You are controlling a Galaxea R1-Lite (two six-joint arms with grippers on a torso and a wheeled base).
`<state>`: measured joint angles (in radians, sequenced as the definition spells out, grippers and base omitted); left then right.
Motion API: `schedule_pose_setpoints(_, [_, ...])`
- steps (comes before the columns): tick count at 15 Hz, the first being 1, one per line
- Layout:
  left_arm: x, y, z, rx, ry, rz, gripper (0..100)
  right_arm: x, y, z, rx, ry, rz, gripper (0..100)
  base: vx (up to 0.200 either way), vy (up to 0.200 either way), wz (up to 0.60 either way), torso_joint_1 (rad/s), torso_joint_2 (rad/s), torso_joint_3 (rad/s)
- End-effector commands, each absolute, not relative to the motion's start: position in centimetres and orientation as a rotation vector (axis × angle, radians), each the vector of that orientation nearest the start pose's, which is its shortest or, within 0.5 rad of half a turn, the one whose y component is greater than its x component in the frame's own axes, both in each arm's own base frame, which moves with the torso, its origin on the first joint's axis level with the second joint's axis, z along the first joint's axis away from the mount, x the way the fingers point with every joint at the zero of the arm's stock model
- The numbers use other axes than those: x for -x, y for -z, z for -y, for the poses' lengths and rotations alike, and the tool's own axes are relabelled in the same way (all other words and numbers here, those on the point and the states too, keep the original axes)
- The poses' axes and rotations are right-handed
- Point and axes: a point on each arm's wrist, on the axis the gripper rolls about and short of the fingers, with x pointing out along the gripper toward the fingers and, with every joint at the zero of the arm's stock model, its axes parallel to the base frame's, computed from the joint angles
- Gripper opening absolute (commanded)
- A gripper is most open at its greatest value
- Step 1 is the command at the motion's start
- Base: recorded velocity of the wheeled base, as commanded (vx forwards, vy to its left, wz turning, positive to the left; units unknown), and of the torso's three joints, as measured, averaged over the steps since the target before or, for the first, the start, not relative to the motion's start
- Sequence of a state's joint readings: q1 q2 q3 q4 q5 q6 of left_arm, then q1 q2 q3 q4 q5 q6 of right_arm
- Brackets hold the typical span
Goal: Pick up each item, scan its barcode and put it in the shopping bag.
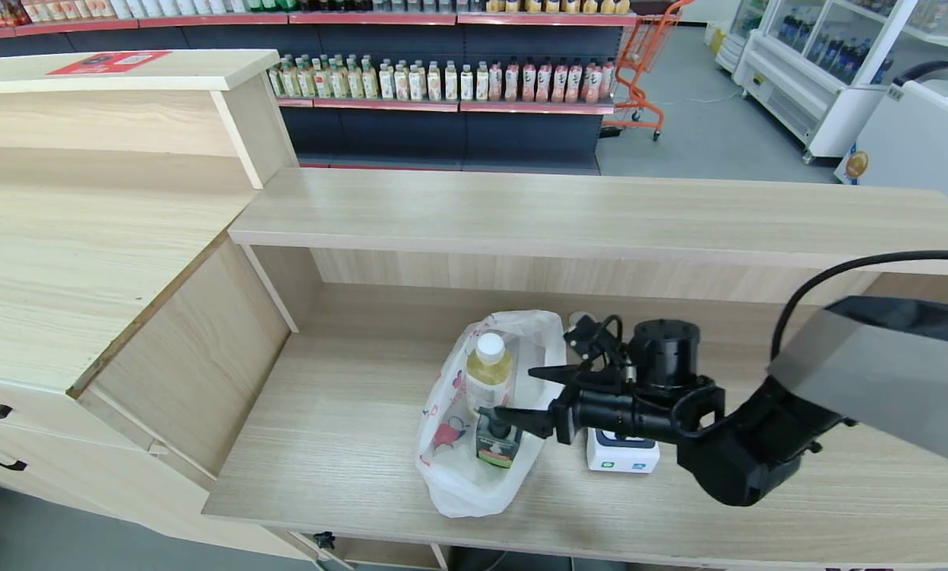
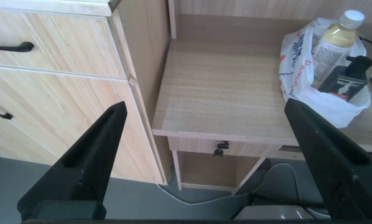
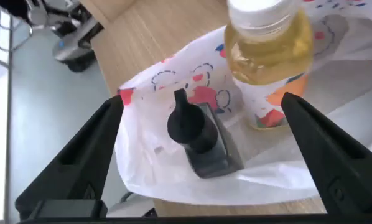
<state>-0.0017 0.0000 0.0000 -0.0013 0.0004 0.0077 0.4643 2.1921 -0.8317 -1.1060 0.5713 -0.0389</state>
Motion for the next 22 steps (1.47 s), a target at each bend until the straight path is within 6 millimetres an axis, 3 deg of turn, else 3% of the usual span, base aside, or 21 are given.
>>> schedule_pose_setpoints(1, [2.3,-7.6,0.0,-0.008,0.002,0.0,100,-31.4,-11.1,-11.9,-0.036,-0.89,-0.214,100,0.0,0.0,0.0,0.0,0.0,0.0])
schedule_pose_setpoints(4, [2.3,-7.6,0.0,-0.008,0.0,0.0,100,-27.9,-15.4,-5.1,0.054,-0.694,-0.159,100,0.0,0.0,0.0,0.0,0.0,0.0])
schedule_pose_setpoints(5, [2.3,-7.6,0.0,-0.008,0.0,0.0,100,-26.6,-16.1,-3.9,0.084,-0.618,-0.168,100,0.0,0.0,0.0,0.0,0.0,0.0])
schedule_pose_setpoints(7, [2.3,-7.6,0.0,-0.008,0.002,0.0,100,-20.7,-17.4,-1.3,0.118,-0.39,-0.197,100,0.0,0.0,0.0,0.0,0.0,0.0])
schedule_pose_setpoints(11, [2.3,-7.6,0.0,-0.008,0.0,0.0,100,-8.2,-13.5,-0.1,0.129,-0.167,-0.161,100,0.0,0.0,0.0,0.0,0.0,0.0])
schedule_pose_setpoints(14, [2.3,-7.6,0.0,-0.008,0.002,0.0,100,-1.5,-10.5,-0.2,0.12,-0.108,-0.12,100,0.0,0.0,0.0,0.0,0.0,0.0])
schedule_pose_setpoints(15, [2.3,-7.6,0.0,-0.008,0.002,0.0,100,0.4,-8.6,-0.3,0.106,-0.087,-0.141,100,0.0,0.0,0.0,0.0,0.0,0.0])
schedule_pose_setpoints(17, [2.3,-7.6,0.0,-0.008,0.002,0.0,100,1.9,-7.8,-0.2,0.093,-0.114,-0.038,100,0.0,0.0,0.0,0.0,0.0,0.0])
schedule_pose_setpoints(22, [2.3,-7.6,0.0,-0.008,0.002,0.0,100,2.3,-7.6,-0.2,0.095,-0.09,0.01,100,0.0,0.0,0.0,0.0,0.0,0.0])
